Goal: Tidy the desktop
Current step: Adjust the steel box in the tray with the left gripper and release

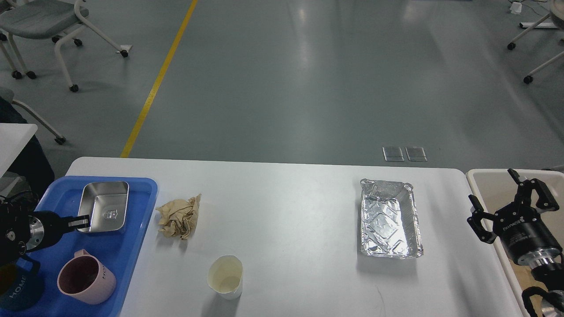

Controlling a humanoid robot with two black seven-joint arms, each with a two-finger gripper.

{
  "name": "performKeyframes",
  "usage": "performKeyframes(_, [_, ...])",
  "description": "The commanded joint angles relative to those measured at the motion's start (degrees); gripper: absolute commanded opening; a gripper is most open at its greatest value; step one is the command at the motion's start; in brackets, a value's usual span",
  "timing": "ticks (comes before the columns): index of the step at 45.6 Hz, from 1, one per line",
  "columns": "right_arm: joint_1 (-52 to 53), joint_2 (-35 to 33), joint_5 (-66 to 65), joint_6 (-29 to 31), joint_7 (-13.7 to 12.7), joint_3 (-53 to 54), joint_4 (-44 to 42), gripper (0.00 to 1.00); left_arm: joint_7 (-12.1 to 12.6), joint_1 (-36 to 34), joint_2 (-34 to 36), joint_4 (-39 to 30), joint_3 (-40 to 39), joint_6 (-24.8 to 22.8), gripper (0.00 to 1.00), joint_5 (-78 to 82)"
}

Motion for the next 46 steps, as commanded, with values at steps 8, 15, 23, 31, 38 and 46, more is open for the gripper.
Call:
performKeyframes(8, [0.0, -0.1, 0.0, 0.0, 0.0, 0.0, 0.0, 1.00, 0.0, 0.1, 0.0, 0.0, -1.6, -0.1, 0.96, -1.7])
performKeyframes(15, [0.0, 0.0, 0.0, 0.0, 0.0, 0.0, 0.0, 1.00, 0.0, 0.3, -0.1, 0.0, -1.6, -0.1, 0.96, -1.7])
performKeyframes(23, [0.0, -0.1, 0.0, 0.0, 0.0, -0.1, 0.0, 1.00, 0.0, 0.4, -0.1, 0.0, -1.5, -0.1, 0.96, -1.6])
performKeyframes(31, [0.0, -0.1, 0.0, 0.0, 0.0, 0.0, 0.0, 1.00, -0.5, 0.5, -0.3, 0.0, -1.6, 0.0, 0.96, -1.5])
performKeyframes(38, [-0.1, -0.1, 0.0, 0.0, 0.0, 0.0, 0.0, 1.00, -0.7, 0.5, -0.5, 0.0, -1.5, 0.0, 0.97, -1.5])
performKeyframes(46, [0.0, -0.1, 0.0, 0.0, 0.0, 0.0, 0.0, 1.00, -0.7, 0.6, -0.6, 0.0, -1.4, 0.1, 0.96, -1.5])
